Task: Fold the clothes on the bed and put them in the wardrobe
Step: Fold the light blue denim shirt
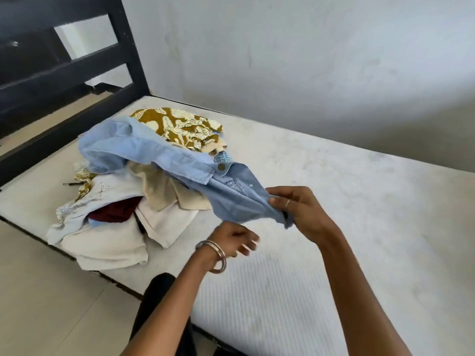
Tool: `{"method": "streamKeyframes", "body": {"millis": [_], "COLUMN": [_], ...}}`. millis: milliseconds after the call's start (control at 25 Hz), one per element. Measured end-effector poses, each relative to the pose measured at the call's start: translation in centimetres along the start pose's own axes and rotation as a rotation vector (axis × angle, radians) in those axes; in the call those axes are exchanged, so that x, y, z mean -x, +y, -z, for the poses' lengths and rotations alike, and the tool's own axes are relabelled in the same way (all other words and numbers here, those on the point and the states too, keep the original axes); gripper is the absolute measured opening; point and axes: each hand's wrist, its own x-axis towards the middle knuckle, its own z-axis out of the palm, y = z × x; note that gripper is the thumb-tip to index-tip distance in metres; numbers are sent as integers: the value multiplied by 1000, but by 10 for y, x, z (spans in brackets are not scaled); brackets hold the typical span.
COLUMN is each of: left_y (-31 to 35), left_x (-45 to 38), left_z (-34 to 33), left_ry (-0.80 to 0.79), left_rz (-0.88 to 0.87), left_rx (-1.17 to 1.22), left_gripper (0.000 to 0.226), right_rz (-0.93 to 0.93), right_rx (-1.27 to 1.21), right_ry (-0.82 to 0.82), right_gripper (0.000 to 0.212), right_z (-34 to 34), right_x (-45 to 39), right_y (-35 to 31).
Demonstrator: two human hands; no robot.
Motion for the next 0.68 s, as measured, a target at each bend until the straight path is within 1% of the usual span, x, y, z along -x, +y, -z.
{"method": "streamKeyframes", "body": {"millis": [40,80,120,160,200,240,280,320,360,400,440,480,520,560,600,680], "left_y": [-1,-2,-1,1,5,10,16,21,24,29,31,29,27,22,15,-3], "left_x": [9,15,19,20,21,22,22,20,17,14,11,7,7,7,9,10], "left_z": [1,5,10,14,20,18,13,0,-18,-37,-58,-80,-97,-112,-120,-120], "left_ry": [171,368,508,544,503,433,361,313,303,289,259,212,177,166,187,271], "left_rz": [104,153,157,126,80,70,79,114,175,233,290,325,333,317,288,210], "left_rx": [266,555,817,1040,1228,1336,1349,1276,1154,1038,928,864,809,734,637,428], "left_gripper": [21,21,24,33,45,56,58,46,26,14,17,20,21,21,19,10], "right_rz": [57,114,149,177,180,143,13,-188,-430,-663,-811,-879,-855,-778,-680,-501], "right_rx": [-73,-159,-271,-389,-489,-554,-499,-302,25,367,625,771,797,795,800,803], "right_ry": [51,113,181,248,323,410,496,588,602,529,420,342,300,287,271,233], "right_gripper": [22,23,20,14,9,11,10,8,9,10,13,23,25,19,14,13], "right_z": [7,14,24,36,48,62,78,96,112,125,131,131,121,108,90,51], "right_x": [20,41,63,85,103,125,137,146,156,165,173,178,178,174,168,146], "right_y": [-7,-15,-21,-26,-27,-23,-11,9,30,53,73,88,93,96,95,97]}}
